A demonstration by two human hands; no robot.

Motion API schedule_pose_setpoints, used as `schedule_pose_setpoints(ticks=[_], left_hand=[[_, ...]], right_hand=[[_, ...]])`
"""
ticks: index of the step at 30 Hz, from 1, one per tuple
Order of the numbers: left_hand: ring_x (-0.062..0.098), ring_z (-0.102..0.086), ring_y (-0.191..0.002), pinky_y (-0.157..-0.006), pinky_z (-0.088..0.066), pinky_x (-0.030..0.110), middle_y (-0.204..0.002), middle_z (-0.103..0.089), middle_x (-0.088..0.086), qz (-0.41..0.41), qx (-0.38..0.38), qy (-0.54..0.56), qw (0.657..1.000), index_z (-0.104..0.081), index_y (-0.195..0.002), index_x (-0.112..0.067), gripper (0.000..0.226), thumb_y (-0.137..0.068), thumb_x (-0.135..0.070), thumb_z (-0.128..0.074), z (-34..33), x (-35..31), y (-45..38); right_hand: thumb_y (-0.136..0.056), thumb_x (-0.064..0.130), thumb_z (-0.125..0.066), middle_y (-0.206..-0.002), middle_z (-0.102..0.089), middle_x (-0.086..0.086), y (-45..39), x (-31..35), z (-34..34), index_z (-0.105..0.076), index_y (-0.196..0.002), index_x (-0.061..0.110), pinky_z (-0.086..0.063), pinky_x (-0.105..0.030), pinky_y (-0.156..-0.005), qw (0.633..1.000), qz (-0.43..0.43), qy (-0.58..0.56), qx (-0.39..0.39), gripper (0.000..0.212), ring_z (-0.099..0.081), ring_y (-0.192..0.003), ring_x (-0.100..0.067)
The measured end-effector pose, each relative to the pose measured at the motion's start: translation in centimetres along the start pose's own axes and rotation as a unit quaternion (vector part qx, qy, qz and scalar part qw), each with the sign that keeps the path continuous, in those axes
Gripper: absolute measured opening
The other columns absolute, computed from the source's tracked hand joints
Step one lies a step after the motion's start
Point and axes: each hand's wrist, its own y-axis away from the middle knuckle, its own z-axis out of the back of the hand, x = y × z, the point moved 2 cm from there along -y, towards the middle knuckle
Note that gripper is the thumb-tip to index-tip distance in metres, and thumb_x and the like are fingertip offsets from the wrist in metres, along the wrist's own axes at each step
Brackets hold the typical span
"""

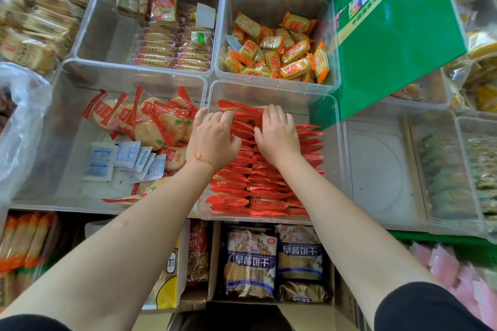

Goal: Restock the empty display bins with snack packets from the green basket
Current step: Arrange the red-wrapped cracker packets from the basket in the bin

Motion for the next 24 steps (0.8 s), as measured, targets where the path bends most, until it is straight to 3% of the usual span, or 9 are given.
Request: schedule_pose_setpoints(ticks=[3,7,12,16,19,21,24], left_hand=[[0.026,-0.060,-0.097,-0.118,-0.020,0.043,-0.091,-0.063,0.003,-0.001,-0.002,0.000,1.000,-0.058,-0.110,-0.010,0.034,-0.079,-0.025,-0.052,-0.1,0.0,0.0],[0.025,-0.059,-0.099,-0.118,-0.018,0.041,-0.094,-0.064,0.002,-0.001,0.012,-0.009,1.000,-0.058,-0.112,-0.011,0.039,-0.080,-0.030,-0.049,-0.1,-0.1,0.0],[0.025,-0.059,-0.099,-0.118,-0.019,0.042,-0.095,-0.064,0.002,-0.004,0.004,-0.017,1.000,-0.058,-0.111,-0.010,0.039,-0.080,-0.031,-0.049,0.0,-0.1,-0.1],[0.026,-0.059,-0.096,-0.117,-0.021,0.043,-0.090,-0.062,0.003,-0.010,-0.005,-0.029,1.000,-0.058,-0.104,-0.011,0.034,-0.081,-0.034,-0.049,0.1,-0.2,-0.1],[0.028,-0.058,-0.092,-0.114,-0.025,0.044,-0.085,-0.061,0.006,-0.022,-0.018,-0.043,0.999,-0.058,-0.094,-0.010,0.030,-0.081,-0.035,-0.048,0.3,-0.2,-0.1],[0.031,-0.058,-0.092,-0.112,-0.029,0.045,-0.087,-0.062,0.009,-0.016,-0.018,-0.051,0.998,-0.061,-0.093,-0.008,0.032,-0.081,-0.035,-0.048,0.6,-0.3,0.5],[0.035,-0.060,-0.090,-0.098,-0.037,0.045,-0.090,-0.063,0.012,-0.018,-0.005,-0.029,0.999,-0.065,-0.092,-0.007,0.037,-0.078,-0.036,-0.046,1.4,-2.8,2.5]], right_hand=[[-0.101,0.057,-0.023,-0.164,-0.011,-0.017,0.1,-1.2,-0.5,-0.004,-0.159,0.022,-0.006,-0.047,-0.123,0.993,-0.060,-0.074,0.069,0.070,-0.009,-0.152,-0.030],[-0.096,0.070,-0.014,-0.166,0.001,-0.012,0.4,-1.0,-0.6,-0.001,-0.158,0.033,0.002,-0.052,-0.121,0.992,-0.033,-0.036,0.113,0.073,0.003,-0.153,-0.025],[-0.095,0.071,-0.014,-0.166,0.006,-0.010,0.2,-0.2,0.0,0.002,-0.158,0.032,0.005,-0.055,-0.120,0.988,-0.048,-0.031,0.143,0.076,0.009,-0.152,-0.025],[-0.102,0.055,-0.027,-0.165,-0.012,-0.008,3.2,1.1,1.6,-0.017,-0.158,0.018,0.001,-0.050,-0.122,0.995,-0.030,-0.090,0.014,0.068,-0.002,-0.153,-0.024],[-0.100,0.032,-0.045,-0.151,-0.043,-0.010,7.5,1.8,1.9,-0.056,-0.138,0.013,-0.011,-0.048,-0.121,0.986,-0.022,-0.159,-0.034,0.043,-0.030,-0.145,-0.027],[-0.094,0.018,-0.053,-0.125,-0.063,-0.009,10.3,1.4,1.9,-0.071,-0.113,0.011,-0.033,-0.045,-0.109,0.979,-0.021,-0.193,-0.059,0.028,-0.052,-0.123,-0.029],[-0.092,0.011,-0.053,-0.100,-0.067,-0.006,14.0,0.5,3.1,-0.072,-0.100,0.008,-0.046,-0.037,-0.085,0.965,-0.048,-0.242,-0.085,0.021,-0.058,-0.097,-0.024]])
